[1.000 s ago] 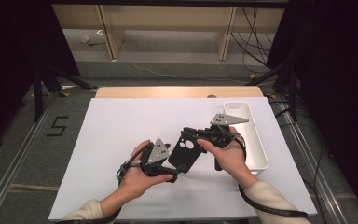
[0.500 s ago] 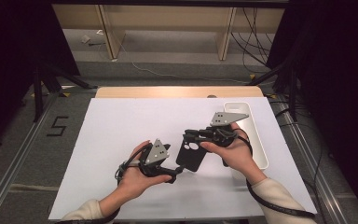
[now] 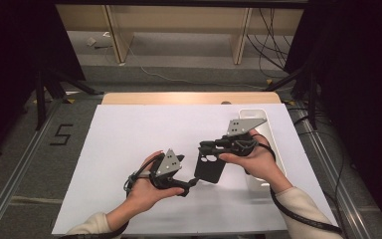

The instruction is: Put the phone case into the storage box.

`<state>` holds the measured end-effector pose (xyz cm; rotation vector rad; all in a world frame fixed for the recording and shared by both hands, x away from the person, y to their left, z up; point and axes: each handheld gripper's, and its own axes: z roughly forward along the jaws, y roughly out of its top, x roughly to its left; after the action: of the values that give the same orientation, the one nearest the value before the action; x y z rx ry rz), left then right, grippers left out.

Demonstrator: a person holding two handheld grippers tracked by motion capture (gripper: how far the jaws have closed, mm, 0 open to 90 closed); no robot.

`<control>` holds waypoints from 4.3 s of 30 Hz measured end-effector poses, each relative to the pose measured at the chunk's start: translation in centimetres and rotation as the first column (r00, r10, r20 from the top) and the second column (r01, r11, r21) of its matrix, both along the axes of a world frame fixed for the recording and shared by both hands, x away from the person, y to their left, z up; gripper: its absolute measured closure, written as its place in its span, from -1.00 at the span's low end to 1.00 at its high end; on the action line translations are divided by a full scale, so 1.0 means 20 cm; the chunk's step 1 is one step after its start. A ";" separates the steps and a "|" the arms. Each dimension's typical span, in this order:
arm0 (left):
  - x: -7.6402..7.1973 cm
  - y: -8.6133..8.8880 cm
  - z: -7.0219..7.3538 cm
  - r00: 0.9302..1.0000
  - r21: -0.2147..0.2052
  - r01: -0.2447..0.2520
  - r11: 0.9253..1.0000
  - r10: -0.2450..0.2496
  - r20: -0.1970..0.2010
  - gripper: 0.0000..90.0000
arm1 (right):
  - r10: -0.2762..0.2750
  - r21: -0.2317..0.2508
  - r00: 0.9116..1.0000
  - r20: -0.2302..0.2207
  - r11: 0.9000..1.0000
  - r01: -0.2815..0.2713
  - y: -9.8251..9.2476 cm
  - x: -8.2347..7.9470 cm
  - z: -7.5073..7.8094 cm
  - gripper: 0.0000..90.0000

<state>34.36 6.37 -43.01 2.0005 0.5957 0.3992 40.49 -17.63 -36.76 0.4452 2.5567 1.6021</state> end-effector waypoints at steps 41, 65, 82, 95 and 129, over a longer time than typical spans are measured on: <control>0.08 -0.09 -0.09 0.989 -0.007 0.138 0.990 -0.138 -0.062 -0.07 | 0.088 0.016 0.996 -0.014 0.996 -0.088 0.03 -0.03 0.02 0.73; 0.08 -0.07 -0.07 0.983 -0.009 0.176 0.984 -0.176 -0.052 0.51 | 0.124 0.032 0.992 -0.023 0.992 -0.123 0.03 -0.03 0.03 0.73; 0.09 -0.03 -0.03 0.984 -0.029 0.144 0.989 -0.147 -0.105 0.78 | 0.082 0.065 0.994 0.065 0.994 -0.086 0.01 -0.02 0.04 0.07; 0.10 -0.02 -0.03 0.992 -0.040 0.074 0.996 -0.077 -0.101 0.78 | -0.010 0.160 0.997 0.080 0.987 -0.003 -0.04 0.00 0.05 -0.34; 0.09 0.02 0.00 0.991 -0.088 -0.117 0.989 0.110 -0.083 0.77 | -0.332 0.230 0.940 0.081 0.924 0.307 -0.05 -0.11 -0.11 -0.92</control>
<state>36.22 6.81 -43.00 1.9055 0.7660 0.3565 38.19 -18.70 -38.96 0.7215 2.0995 1.7247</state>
